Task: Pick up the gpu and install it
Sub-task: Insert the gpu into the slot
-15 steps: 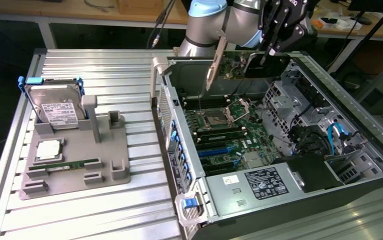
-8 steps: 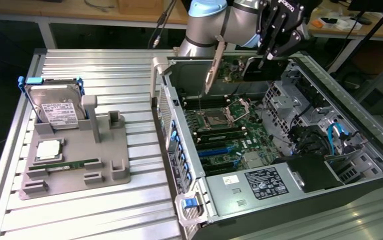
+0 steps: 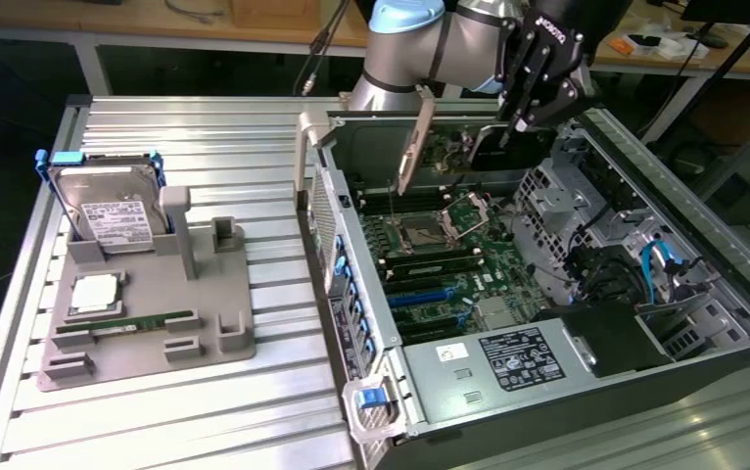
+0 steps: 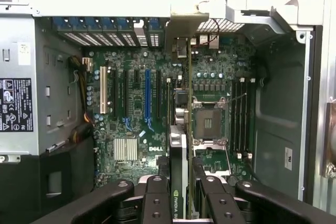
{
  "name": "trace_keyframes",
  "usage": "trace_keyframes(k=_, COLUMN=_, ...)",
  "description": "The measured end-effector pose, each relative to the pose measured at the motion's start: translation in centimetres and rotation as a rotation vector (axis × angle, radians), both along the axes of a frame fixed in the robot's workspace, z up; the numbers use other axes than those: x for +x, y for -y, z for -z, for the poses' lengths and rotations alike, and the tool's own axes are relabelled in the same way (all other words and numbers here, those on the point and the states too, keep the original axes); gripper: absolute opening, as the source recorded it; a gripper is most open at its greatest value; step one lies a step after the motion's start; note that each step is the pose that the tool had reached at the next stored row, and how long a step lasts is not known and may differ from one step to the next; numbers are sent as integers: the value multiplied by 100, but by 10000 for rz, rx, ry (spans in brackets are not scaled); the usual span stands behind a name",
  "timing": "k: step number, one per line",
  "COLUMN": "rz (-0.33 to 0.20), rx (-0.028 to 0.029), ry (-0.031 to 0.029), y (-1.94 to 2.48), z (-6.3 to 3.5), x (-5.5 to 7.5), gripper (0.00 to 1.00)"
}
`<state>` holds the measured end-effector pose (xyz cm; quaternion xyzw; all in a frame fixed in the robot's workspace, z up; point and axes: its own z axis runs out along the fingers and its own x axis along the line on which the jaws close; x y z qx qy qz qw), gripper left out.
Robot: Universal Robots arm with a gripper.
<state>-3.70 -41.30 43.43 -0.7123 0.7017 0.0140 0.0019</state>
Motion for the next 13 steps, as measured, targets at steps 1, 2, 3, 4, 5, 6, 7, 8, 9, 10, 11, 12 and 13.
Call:
trace_keyframes(k=1, rz=-1, rx=1, ry=0, y=0, z=18, x=0, gripper=27)
trace_keyframes(k=2, rz=0, rx=1, ry=0, y=0, z=38, x=0, gripper=27)
trace_keyframes(k=3, rz=0, rx=1, ry=0, y=0, z=55, x=0, gripper=27)
trace_keyframes(k=4, rz=0, rx=0, ry=0, y=0, z=74, x=0, gripper=27)
trace_keyframes(k=5, rz=0, rx=0, ry=-1, y=0, z=91, x=0, gripper=27)
trace_keyframes(k=6, rz=0, rx=0, ry=0, y=0, z=110, x=0, gripper=27)
trace_keyframes(k=7, rz=-1, rx=0, ry=0, y=0, z=128, x=0, gripper=27)
trace_keyframes(k=8, rz=0, rx=1, ry=0, y=0, z=146, x=0, gripper=27)
trace_keyframes(k=9, rz=0, rx=0, ry=0, y=0, z=164, x=0, gripper=27)
trace_keyframes(k=10, rz=-1, rx=1, ry=0, y=0, z=183, x=0, gripper=27)
trace_keyframes(k=11, rz=0, rx=0, ry=0, y=0, z=202, x=0, gripper=27)
trace_keyframes(k=12, rz=0, rx=0, ry=0, y=0, z=219, x=0, gripper=27)
trace_keyframes(k=13, rz=-1, rx=0, ry=0, y=0, z=237, x=0, gripper=27)
